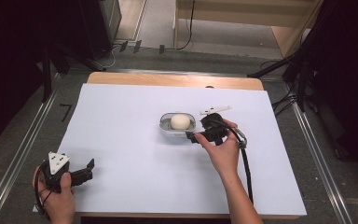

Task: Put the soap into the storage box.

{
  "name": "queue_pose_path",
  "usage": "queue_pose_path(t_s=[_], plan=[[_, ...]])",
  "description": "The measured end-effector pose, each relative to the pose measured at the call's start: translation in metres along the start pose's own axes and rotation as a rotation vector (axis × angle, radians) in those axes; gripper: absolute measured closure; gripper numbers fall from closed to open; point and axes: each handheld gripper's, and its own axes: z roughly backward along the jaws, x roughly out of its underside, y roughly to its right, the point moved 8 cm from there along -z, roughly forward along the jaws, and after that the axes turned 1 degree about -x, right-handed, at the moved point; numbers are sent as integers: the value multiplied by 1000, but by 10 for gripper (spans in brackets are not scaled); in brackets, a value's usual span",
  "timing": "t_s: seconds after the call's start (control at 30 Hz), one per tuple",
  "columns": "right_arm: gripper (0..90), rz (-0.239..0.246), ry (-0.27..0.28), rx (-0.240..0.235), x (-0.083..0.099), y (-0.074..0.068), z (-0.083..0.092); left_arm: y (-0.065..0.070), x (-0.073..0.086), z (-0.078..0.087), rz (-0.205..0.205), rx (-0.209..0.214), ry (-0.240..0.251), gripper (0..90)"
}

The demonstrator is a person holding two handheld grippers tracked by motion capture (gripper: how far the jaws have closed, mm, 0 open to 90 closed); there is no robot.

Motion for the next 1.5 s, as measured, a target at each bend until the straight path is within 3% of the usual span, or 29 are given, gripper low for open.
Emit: queue_pose_path(t_s=[0.37,0.9,1.5], plan=[[207,-20,12,5,15,12,8,0,0,0,-1,-1,-3,1],[207,-60,25,46,45,43,28,0,0,0,-2,-2,-1,1],[205,-78,41,72,76,59,36,1,0,0,-3,-4,-1,1]])
